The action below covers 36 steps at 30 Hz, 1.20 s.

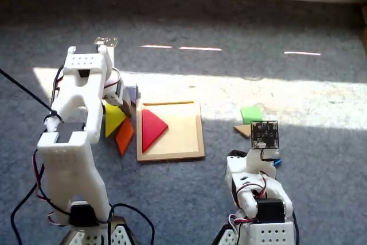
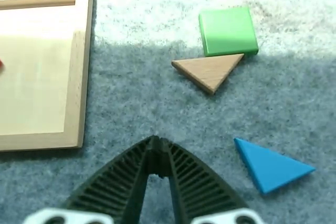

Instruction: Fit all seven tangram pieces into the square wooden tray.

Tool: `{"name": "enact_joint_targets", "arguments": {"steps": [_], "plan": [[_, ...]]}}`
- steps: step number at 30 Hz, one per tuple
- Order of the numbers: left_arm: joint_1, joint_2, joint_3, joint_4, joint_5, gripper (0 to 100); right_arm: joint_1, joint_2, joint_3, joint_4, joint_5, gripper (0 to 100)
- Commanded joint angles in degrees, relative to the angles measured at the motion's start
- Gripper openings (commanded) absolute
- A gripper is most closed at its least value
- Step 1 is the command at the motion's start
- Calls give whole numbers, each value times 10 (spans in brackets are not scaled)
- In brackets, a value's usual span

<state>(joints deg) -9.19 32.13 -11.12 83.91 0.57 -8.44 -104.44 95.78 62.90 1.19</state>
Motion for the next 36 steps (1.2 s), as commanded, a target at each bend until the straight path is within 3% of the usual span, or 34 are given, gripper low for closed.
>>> {"name": "enact_joint_targets", "arguments": {"steps": [1, 14, 18, 24, 31, 36], "plan": [[12, -31, -10, 8, -38, 228, 5, -2, 87, 0, 4, 6], [11, 47, -62, 7, -45, 250, 5, -2, 87, 0, 4, 6], [9, 59, -83, 7, 12, 314, 5, -2, 87, 0, 4, 6], [12, 61, -84, 7, 18, 319, 5, -2, 87, 0, 4, 6], [15, 64, -73, 7, 15, 193, 5, -2, 87, 0, 4, 6], [14, 67, -66, 7, 15, 178, 6, -2, 87, 0, 4, 6]]}}
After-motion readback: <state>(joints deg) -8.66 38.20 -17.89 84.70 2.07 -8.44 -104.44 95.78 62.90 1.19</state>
